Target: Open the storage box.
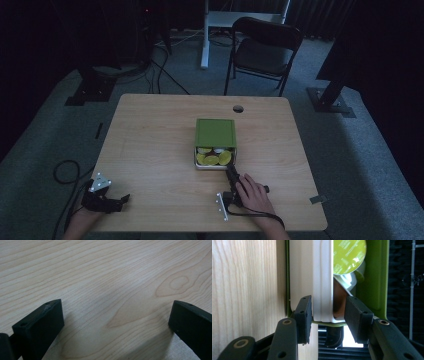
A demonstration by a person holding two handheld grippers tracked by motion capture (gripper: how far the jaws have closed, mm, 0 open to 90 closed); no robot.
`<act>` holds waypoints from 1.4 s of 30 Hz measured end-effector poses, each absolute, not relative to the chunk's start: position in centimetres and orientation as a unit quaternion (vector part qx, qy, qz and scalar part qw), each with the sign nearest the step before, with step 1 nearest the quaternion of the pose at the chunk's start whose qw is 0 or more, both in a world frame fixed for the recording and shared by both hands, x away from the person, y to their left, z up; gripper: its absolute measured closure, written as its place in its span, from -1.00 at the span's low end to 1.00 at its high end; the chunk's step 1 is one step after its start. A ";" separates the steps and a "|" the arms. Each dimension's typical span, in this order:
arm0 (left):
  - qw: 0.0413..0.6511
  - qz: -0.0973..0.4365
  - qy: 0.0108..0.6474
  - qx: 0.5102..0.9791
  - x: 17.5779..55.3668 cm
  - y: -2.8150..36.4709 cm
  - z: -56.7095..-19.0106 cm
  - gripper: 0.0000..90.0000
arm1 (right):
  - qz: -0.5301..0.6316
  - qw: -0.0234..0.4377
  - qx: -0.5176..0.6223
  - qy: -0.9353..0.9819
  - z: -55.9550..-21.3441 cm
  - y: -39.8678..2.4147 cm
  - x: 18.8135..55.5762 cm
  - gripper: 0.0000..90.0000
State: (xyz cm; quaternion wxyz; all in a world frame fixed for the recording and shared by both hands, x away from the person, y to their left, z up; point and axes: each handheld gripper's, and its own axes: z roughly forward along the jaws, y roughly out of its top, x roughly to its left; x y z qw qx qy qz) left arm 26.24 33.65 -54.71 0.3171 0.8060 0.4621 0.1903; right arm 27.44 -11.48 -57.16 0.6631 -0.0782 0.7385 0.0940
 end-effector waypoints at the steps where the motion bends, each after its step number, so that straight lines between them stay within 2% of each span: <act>1: 0.317 0.190 0.462 0.806 26.2 33.6 -54.7 -1.00 | 0.092 0.663 -0.080 0.739 -57.3 -11.5 27.6 0.30; 5: 0.317 0.190 0.462 0.806 26.2 33.6 -54.7 -1.00 | 0.087 0.665 -0.086 0.736 -57.4 -11.4 27.6 0.35; 11: 0.317 0.190 0.462 0.806 26.2 33.6 -54.7 -1.00 | 0.067 0.665 -0.093 0.738 -57.7 -11.2 28.1 0.56; 42: 0.317 0.190 0.462 0.806 26.2 33.6 -54.7 -1.00 | 0.064 0.655 -0.097 0.747 -57.3 -10.9 27.2 0.59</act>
